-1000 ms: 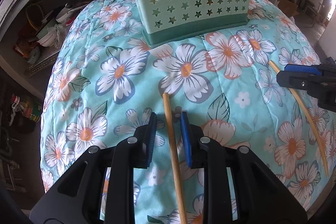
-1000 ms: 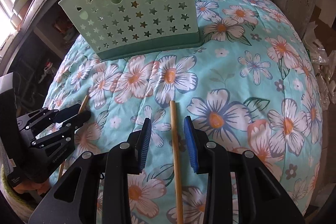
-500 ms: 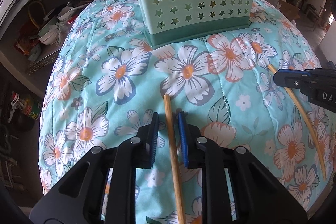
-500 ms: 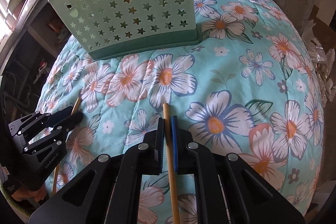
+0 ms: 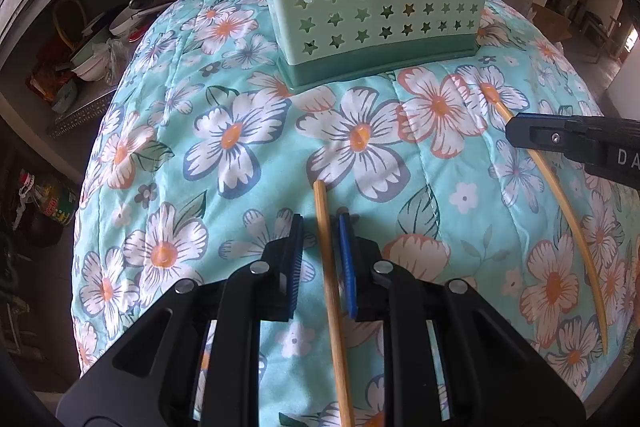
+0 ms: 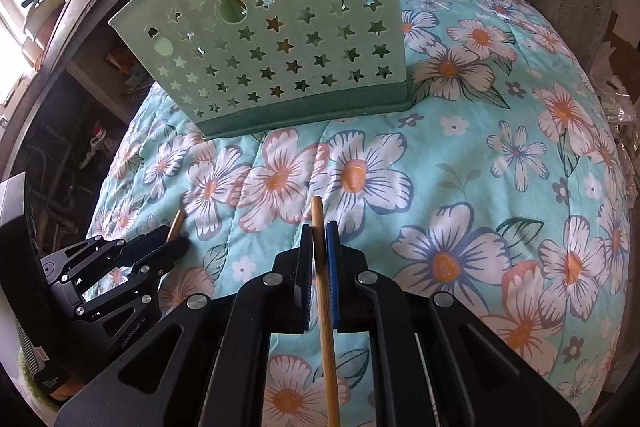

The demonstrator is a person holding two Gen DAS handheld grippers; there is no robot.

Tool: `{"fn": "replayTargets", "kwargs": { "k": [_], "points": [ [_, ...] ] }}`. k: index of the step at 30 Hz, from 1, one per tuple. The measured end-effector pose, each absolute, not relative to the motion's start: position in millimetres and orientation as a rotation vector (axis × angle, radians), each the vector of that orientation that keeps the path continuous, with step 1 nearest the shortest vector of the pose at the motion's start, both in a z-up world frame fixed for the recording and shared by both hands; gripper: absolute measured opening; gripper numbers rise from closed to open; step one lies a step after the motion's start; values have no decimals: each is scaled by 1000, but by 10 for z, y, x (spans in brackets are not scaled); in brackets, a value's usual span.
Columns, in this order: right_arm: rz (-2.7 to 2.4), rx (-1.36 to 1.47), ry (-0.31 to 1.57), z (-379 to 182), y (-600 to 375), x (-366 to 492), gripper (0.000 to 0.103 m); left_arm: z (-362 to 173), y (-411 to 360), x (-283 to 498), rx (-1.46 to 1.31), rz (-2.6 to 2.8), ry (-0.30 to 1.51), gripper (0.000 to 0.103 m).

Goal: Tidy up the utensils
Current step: 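Lift the held chopsticks with both tools up toward the green holder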

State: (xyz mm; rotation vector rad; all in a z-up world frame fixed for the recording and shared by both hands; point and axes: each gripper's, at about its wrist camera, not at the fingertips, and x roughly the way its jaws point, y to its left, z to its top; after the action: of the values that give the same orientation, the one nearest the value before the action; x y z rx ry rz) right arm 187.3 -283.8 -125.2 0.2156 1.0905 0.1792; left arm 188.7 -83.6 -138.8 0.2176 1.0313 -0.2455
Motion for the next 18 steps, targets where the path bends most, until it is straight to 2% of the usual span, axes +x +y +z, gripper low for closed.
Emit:
{"fn": "replayTargets", "kwargs": {
  "k": [8,11,15,18],
  "points": [
    [202,194,1147,-1308,-2820,1888,9,-1393,-816,1891,194,-262,1025,16],
    [199,189,1162,-1352,-2818,1885,13,-1394,-769,1904,170,-278,1022,16],
    [198,181,1173,-1377,-2791,1885,13,-1379,-678,1911,117,-312,1015,10],
    [199,182,1174,-1387,-2771,1885,13,-1339,-600,1893,65,-368,1011,10]
  ]
}}
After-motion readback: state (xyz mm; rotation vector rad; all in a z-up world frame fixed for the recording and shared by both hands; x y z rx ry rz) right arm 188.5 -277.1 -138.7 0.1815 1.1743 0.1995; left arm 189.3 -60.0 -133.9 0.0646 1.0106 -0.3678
